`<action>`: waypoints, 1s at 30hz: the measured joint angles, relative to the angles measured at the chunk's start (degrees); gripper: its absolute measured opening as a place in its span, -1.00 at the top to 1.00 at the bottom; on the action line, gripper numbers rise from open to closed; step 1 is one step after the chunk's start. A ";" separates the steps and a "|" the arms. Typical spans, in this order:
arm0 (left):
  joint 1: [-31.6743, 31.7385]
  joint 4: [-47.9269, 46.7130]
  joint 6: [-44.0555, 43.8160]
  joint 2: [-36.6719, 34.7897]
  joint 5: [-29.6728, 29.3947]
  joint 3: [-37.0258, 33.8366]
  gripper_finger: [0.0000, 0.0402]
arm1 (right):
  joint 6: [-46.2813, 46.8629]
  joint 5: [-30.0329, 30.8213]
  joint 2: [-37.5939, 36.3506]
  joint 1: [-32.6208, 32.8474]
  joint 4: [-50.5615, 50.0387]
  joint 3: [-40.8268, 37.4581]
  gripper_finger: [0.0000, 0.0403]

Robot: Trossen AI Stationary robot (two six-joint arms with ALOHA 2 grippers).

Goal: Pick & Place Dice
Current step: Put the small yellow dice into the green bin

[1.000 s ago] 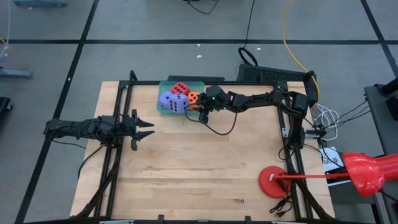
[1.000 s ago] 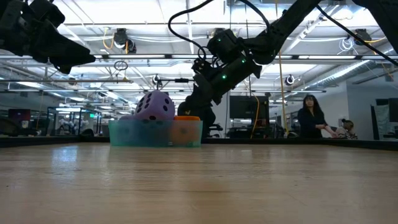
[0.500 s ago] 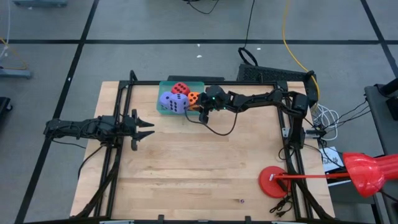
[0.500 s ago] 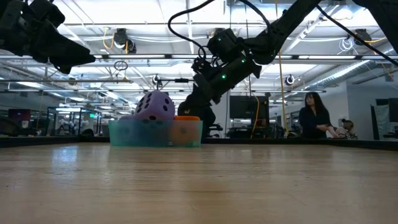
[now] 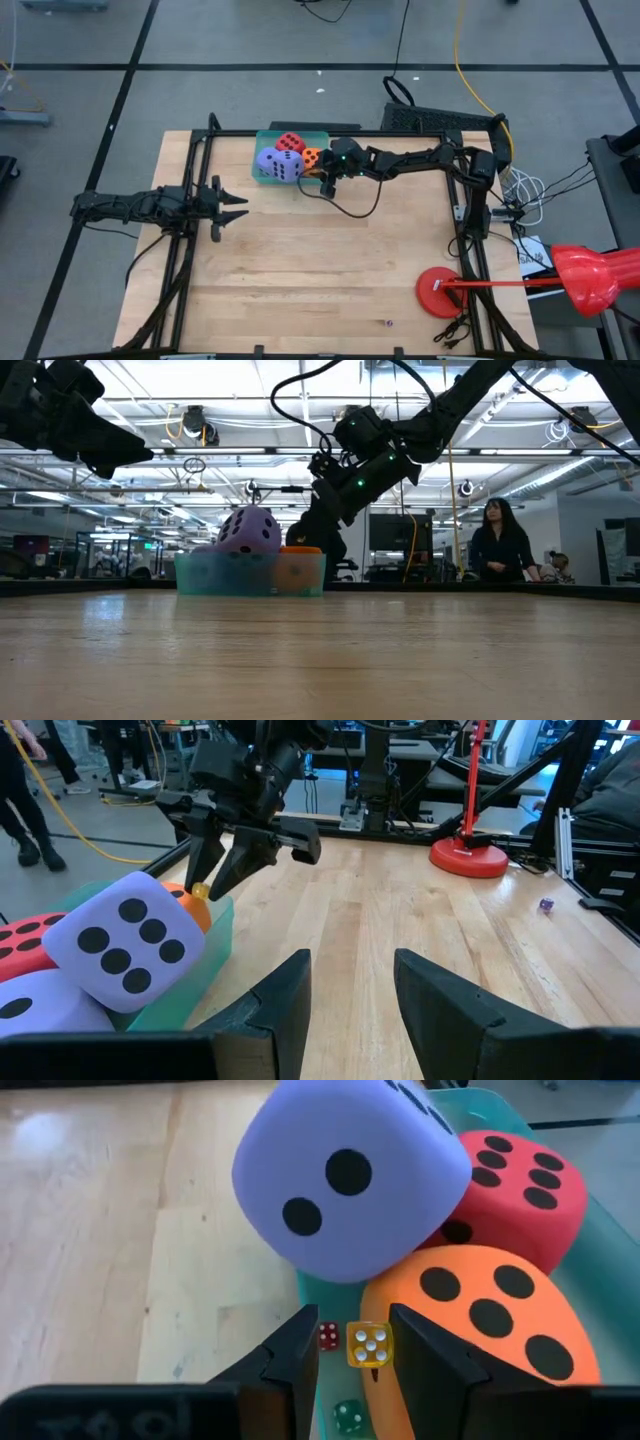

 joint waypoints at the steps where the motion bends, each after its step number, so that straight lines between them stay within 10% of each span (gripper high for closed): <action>1: 0.00 -0.01 0.00 -0.01 0.00 0.02 0.24 | -0.17 -0.04 -0.02 0.00 0.05 -0.02 0.42; 30: 0.00 -0.02 -0.01 0.00 -0.01 0.00 0.24 | -6.38 0.00 -0.40 -0.03 -0.23 0.00 0.42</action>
